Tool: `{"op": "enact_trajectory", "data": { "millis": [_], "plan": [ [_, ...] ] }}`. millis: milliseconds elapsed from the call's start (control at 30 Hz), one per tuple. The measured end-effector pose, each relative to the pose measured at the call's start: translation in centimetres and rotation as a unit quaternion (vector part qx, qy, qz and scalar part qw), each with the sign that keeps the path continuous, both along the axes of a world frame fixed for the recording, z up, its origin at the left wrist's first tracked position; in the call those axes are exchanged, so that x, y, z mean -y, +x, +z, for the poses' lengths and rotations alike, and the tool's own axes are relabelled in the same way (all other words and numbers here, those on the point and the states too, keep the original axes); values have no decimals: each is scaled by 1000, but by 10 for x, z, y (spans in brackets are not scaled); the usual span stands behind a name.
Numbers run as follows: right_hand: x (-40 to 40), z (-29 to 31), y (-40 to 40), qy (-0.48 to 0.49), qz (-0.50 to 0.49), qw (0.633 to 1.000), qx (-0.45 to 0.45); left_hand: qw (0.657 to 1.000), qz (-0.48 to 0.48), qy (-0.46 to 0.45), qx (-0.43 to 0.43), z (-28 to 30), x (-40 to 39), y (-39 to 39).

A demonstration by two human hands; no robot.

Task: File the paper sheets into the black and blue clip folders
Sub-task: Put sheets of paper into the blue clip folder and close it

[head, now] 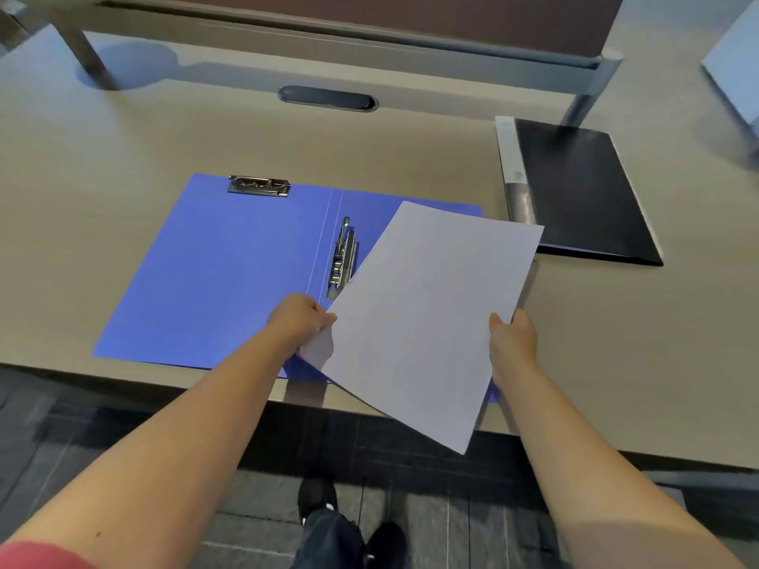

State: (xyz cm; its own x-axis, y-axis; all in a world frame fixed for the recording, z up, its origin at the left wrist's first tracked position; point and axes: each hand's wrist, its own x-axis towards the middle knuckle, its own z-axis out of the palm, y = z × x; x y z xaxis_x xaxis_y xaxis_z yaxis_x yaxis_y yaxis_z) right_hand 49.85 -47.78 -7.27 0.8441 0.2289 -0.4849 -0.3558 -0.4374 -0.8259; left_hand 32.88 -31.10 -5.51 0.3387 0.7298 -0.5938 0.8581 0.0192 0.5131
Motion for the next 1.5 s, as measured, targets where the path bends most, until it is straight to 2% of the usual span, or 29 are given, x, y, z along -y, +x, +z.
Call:
{"op": "enact_trajectory", "data": {
  "millis": [167,500,900,967,1033,1100,1200,1333,1400,1500],
  "plan": [
    [-19,-5,12,-18,32,999,26,1000,-4,-10,-8,-4,-8,-3],
    [-46,2,36,-80,75,992,69,988,-127,29,-86,-1,-13,4],
    [-56,-9,40,-111,131,977,123,976,-165,45,-136,-12,-14,8],
    [-57,-9,38,-179,181,953,167,973,-171,52,-147,-11,-13,9],
    [-60,-4,34,-274,226,900,251,971,-172,60,-153,-10,-12,10],
    [-66,2,26,-287,281,866,298,972,-165,67,-152,-12,-12,11],
    [-75,3,12,-269,395,822,310,972,-157,76,-156,-14,-11,12],
    [-84,12,-3,-306,470,784,268,970,-170,71,-161,-13,-14,14],
    [-87,16,-7,-318,478,777,258,975,-159,52,-146,-9,-21,15],
    [-91,18,-9,-324,476,779,247,996,-57,71,-26,-4,-39,20]
  ]
}}
